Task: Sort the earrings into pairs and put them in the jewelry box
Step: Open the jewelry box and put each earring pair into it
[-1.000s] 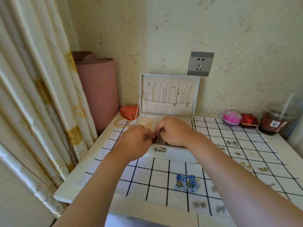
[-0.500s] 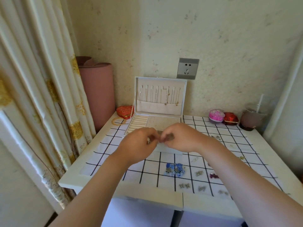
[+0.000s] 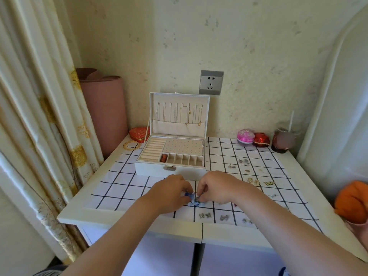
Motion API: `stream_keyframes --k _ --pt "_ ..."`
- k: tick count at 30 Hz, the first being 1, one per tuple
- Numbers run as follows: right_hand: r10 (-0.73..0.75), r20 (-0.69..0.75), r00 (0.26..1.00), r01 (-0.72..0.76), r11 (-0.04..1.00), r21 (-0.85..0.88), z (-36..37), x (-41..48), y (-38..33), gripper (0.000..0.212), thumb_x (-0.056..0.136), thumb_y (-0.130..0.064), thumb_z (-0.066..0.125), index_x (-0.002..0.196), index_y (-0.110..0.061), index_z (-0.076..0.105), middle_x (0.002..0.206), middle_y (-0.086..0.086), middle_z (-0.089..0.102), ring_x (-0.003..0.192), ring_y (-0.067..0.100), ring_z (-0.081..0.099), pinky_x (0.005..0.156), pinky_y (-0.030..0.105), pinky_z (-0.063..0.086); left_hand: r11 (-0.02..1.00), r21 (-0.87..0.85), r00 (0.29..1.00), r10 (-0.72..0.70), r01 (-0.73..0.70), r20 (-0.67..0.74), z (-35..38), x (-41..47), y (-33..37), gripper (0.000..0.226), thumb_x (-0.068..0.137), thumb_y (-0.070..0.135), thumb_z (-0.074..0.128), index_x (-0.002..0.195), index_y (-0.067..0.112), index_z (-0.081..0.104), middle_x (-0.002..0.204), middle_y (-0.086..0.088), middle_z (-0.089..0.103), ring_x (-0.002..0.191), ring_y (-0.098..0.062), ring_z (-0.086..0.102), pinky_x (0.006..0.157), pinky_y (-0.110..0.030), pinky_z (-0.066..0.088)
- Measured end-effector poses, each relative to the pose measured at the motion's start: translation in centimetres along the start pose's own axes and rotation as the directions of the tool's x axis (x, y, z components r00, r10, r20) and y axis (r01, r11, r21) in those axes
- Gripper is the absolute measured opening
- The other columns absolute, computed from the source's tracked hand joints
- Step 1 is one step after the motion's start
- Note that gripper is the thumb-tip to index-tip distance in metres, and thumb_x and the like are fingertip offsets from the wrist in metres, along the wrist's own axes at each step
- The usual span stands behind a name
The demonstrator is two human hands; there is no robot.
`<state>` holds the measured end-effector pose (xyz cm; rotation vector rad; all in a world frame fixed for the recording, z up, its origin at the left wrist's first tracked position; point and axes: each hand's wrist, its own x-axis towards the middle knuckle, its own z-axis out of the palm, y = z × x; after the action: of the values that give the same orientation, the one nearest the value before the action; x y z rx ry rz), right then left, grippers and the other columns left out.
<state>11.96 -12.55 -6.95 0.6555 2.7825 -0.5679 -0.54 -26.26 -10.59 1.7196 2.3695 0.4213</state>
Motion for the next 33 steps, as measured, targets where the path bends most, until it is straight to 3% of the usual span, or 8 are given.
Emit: stream_keyframes --k 3,8,12,14,18,21,23,33 --pt "-0.004 -0.011 1.000 0.005 0.997 0.074 0.0 0.1 0.4 0.010 0.088 -0.021 0.073 0.094 -0.028 0.074 0.093 -0.012 0.066 0.090 0.014 0.065 0.080 0.032 0.056 1.000 0.010 1.000 -0.010 0.010 0.014 -0.1 0.1 -0.3 0.025 0.091 0.041 0.061 0.115 0.035 0.066 0.108 0.012 0.054 0.099 -0.010 0.052 0.084 -0.028 0.046" --pt "0.006 -0.035 0.999 -0.005 1.000 0.029 0.3 0.4 0.6 0.026 0.091 -0.026 0.067 0.117 -0.029 0.069 0.105 -0.005 0.067 0.093 0.018 0.067 0.082 0.033 0.056 1.000 -0.010 1.000 -0.015 0.015 -0.018 0.1 0.1 0.1 0.029 0.093 0.036 0.060 0.121 0.031 0.064 0.113 0.010 0.057 0.104 -0.010 0.053 0.088 -0.027 0.046" --pt "-0.027 -0.134 0.991 0.034 0.998 0.052 -0.3 0.5 0.2 0.026 0.087 -0.017 0.063 0.102 -0.032 0.078 0.100 -0.018 0.069 0.095 0.009 0.065 0.087 0.033 0.056 0.981 -0.185 0.998 -0.056 0.049 -0.037 -0.3 0.1 0.4 0.029 0.094 0.032 0.060 0.123 0.032 0.062 0.110 0.015 0.061 0.097 -0.005 0.057 0.089 -0.028 0.050" --pt "-0.044 -0.202 0.978 0.082 0.979 0.186 -1.0 0.5 -0.3 0.024 0.086 -0.015 0.064 0.096 -0.031 0.080 0.092 -0.020 0.069 0.087 0.000 0.064 0.084 0.029 0.055 0.936 -0.348 0.995 -0.070 0.043 -0.065 -0.9 0.2 0.7 0.026 0.095 0.033 0.059 0.120 0.034 0.062 0.105 0.017 0.065 0.094 -0.004 0.061 0.087 -0.028 0.052" --pt "-0.003 -0.336 0.942 0.195 0.821 0.537 -2.5 0.2 -1.3 0.019 0.089 -0.012 0.066 0.092 -0.027 0.078 0.081 -0.011 0.072 0.054 -0.003 0.060 0.055 0.014 0.046 0.744 -0.666 0.979 -0.173 0.056 -0.110 -2.6 0.3 1.7 0.019 0.091 0.025 0.066 0.109 0.034 0.066 0.093 0.007 0.072 0.085 -0.010 0.066 0.077 -0.026 0.053" --pt "0.054 -0.372 0.927 0.234 0.691 0.684 -3.0 0.1 -1.7 0.015 0.092 -0.013 0.066 0.094 -0.023 0.077 0.072 -0.005 0.072 0.056 0.011 0.058 0.047 0.019 0.042 0.558 -0.823 0.948 -0.307 0.103 -0.089 -3.8 0.3 2.0 0.013 0.090 0.019 0.069 0.102 0.021 0.070 0.089 0.001 0.076 0.074 -0.012 0.067 0.070 -0.027 0.053" --pt "0.088 -0.377 0.922 0.242 0.629 0.739 -3.2 0.3 -1.9 0.016 0.093 -0.013 0.064 0.096 -0.023 0.077 0.084 0.004 0.075 0.055 0.012 0.058 0.046 0.025 0.040 0.484 -0.868 0.932 -0.354 0.111 -0.078 -4.4 0.4 1.7 0.011 0.091 0.022 0.069 0.101 0.019 0.070 0.089 0.004 0.077 0.075 -0.012 0.069 0.071 -0.027 0.052" --pt "0.109 -0.395 0.912 0.242 0.635 0.733 -3.5 2.3 -3.5 0.006 0.087 -0.025 0.077 0.092 -0.022 0.078 0.086 0.008 0.076 0.056 0.011 0.058 0.048 0.023 0.043 0.437 -0.891 0.894 -0.439 0.126 -0.088 -5.5 0.9 0.2 0.016 0.089 0.031 0.069 0.097 0.017 0.072 0.093 -0.001 0.074 0.073 -0.012 0.067 0.067 -0.025 0.053"
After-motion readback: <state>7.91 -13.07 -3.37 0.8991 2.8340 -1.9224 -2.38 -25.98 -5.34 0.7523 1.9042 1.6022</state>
